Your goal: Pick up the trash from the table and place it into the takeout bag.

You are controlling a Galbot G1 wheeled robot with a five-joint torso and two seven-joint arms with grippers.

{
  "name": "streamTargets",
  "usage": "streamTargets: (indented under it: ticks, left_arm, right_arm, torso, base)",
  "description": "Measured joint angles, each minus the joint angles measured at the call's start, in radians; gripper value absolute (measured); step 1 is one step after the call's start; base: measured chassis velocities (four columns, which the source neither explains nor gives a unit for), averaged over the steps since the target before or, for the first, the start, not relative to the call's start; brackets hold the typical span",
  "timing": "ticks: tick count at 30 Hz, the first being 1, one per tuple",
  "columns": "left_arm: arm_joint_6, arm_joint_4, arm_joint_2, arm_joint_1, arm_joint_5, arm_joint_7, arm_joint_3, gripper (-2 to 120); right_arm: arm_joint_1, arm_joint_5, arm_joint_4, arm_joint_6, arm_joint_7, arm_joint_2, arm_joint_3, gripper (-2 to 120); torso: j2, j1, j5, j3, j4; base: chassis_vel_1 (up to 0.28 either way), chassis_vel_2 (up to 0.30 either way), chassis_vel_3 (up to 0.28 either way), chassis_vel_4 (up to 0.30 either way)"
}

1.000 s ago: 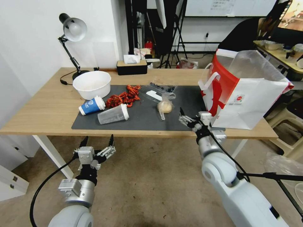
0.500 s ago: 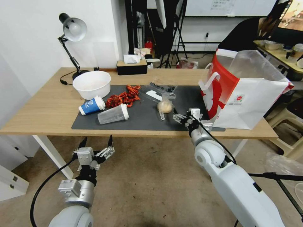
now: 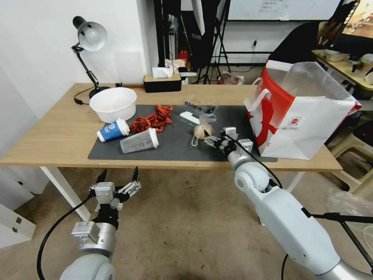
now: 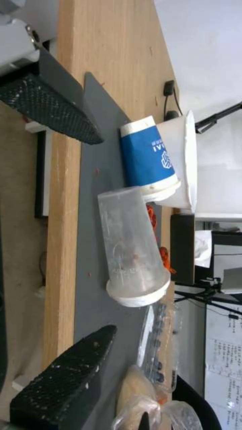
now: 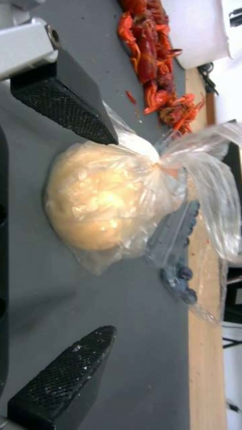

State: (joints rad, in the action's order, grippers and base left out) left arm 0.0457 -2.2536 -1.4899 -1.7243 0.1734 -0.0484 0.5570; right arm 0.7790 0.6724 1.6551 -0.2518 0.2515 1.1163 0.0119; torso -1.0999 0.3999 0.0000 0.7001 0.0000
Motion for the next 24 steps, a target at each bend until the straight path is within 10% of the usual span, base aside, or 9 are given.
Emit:
streamTargets:
  ticks: [16,24]
  left_arm:
    - [-0.013,0.018,0.005,0.001,0.0,-0.002,0.0,100]
    - [-0.019,0.026,0.004,0.004,0.0,-0.009,0.0,100]
  right_arm:
    - [-0.087,0.006,-0.093,0.007,-0.012,0.026,0.06,95]
    - [-0.108,-0.014,-0.132,0.011,-0.008,0.044,0.083,64]
  torso:
    - [0.0,0.0,0.0,0.0,0.0]
    - [0.0,0.0,-0.0001,0.0,0.0]
  base:
    - [0.0,0.0,0.0,0.0]
    - [0.0,0.0,0.0,0.0]
